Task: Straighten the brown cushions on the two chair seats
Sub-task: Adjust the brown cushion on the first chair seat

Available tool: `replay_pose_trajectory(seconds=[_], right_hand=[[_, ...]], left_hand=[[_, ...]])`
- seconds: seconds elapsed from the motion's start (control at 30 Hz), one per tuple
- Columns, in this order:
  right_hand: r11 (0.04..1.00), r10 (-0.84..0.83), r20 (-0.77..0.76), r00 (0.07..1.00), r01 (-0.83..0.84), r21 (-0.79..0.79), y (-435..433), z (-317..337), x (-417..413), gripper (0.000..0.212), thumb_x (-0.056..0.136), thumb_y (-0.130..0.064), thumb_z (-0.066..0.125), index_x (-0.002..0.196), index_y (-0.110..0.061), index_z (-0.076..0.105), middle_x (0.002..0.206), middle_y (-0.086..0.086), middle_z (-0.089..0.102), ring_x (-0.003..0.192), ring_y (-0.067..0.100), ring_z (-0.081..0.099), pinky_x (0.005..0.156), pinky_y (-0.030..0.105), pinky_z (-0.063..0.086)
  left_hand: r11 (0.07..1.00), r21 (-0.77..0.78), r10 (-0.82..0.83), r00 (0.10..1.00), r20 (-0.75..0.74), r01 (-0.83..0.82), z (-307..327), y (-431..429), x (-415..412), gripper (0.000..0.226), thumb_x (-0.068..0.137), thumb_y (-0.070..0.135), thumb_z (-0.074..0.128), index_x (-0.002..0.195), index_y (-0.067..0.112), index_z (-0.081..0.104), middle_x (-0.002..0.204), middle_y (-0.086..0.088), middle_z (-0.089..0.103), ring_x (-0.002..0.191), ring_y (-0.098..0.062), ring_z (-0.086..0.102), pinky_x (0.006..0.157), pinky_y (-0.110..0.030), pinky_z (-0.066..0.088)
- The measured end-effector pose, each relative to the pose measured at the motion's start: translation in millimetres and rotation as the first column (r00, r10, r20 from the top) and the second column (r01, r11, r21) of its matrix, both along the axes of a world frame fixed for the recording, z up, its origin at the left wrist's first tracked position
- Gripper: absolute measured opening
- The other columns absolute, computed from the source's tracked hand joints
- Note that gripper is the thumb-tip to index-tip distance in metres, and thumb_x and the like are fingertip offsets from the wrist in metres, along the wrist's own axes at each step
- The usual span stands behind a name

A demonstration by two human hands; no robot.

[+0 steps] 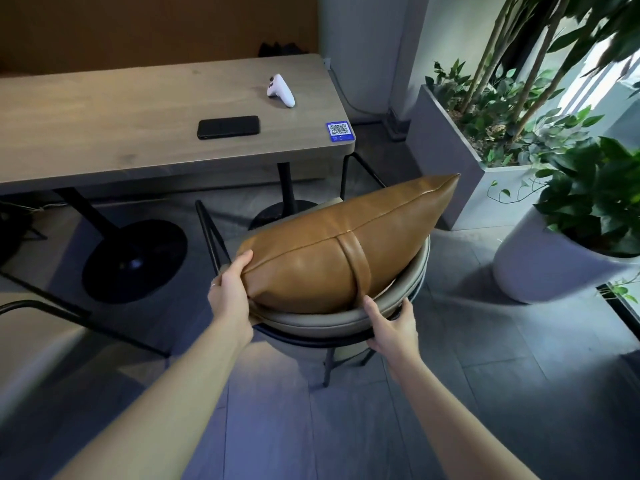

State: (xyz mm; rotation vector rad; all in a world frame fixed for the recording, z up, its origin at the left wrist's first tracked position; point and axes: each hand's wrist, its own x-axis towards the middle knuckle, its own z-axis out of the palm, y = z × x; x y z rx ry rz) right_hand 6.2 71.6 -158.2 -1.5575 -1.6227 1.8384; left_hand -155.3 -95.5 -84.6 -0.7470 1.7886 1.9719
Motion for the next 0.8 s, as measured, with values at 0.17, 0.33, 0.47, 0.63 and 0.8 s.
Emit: replay_pose_trajectory(seconds=[0.17, 0.33, 0.47, 0.63, 0.8], right_hand=[[1.000, 0.006, 0.020, 1.000, -0.006, -0.013, -40.7, 2.0, -31.3, 0.116, 0.061, -0.077, 0.073, 0.154, -0.029, 0.023, 0.146, 0.012, 0.054, 0.127, 0.034, 0.056, 0.102, 0.053, 0.053], [1.000, 0.018, 0.061, 0.998, -0.019, 0.021, -67.7, -8.1, -64.2, 0.103, 0.088, -0.058, 0.070, 0.161, -0.015, 0.011, 0.160, 0.016, 0.039, 0.143, 0.037, 0.041, 0.113, 0.047, 0.040], [1.000, -0.009, 0.078, 0.997, 0.006, 0.030, -87.0, -8.7, -91.3, 0.105, 0.091, -0.058, 0.066, 0.163, -0.016, 0.003, 0.162, 0.018, 0.035, 0.143, 0.038, 0.041, 0.112, 0.047, 0.039], [1.000, -0.019, 0.088, 0.996, 0.018, 0.011, -98.9, -4.2, -117.4, 0.106, 0.093, -0.056, 0.065, 0.164, -0.015, -0.002, 0.160, 0.020, 0.039, 0.142, 0.039, 0.043, 0.111, 0.046, 0.039], [1.000, -0.002, 0.111, 0.994, 0.003, -0.006, -97.0, -1.4, -121.0, 0.112, 0.086, -0.064, 0.068, 0.163, -0.013, 0.005, 0.159, 0.020, 0.039, 0.141, 0.038, 0.045, 0.112, 0.045, 0.039]], left_hand=[[1.000, -0.003, -0.015, 1.000, 0.007, 0.015, 5.8, -23.6, -42.8, 0.082, 0.050, 0.050, 0.088, 0.125, 0.023, 0.066, 0.117, -0.008, 0.071, 0.101, -0.034, 0.070, 0.094, -0.056, 0.056], [0.997, -0.043, -0.063, 0.998, -0.005, 0.063, 9.5, -40.8, -86.1, 0.070, 0.060, 0.047, 0.086, 0.122, 0.020, 0.068, 0.115, -0.010, 0.073, 0.101, -0.035, 0.070, 0.092, -0.056, 0.057], [0.993, -0.059, -0.104, 0.994, -0.014, 0.103, 9.6, -49.4, -114.8, 0.069, 0.061, 0.047, 0.086, 0.122, 0.020, 0.067, 0.116, -0.011, 0.072, 0.102, -0.035, 0.070, 0.090, -0.056, 0.057], [0.988, -0.071, -0.138, 0.990, -0.030, 0.136, 8.1, -54.8, -143.8, 0.061, 0.070, 0.048, 0.084, 0.123, 0.023, 0.066, 0.115, -0.009, 0.071, 0.101, -0.033, 0.069, 0.089, -0.053, 0.058], [0.980, -0.143, -0.151, 0.986, -0.065, 0.141, 3.3, -56.8, -149.8, 0.086, 0.057, 0.059, 0.085, 0.132, 0.022, 0.062, 0.120, -0.008, 0.069, 0.105, -0.032, 0.068, 0.094, -0.052, 0.056]])
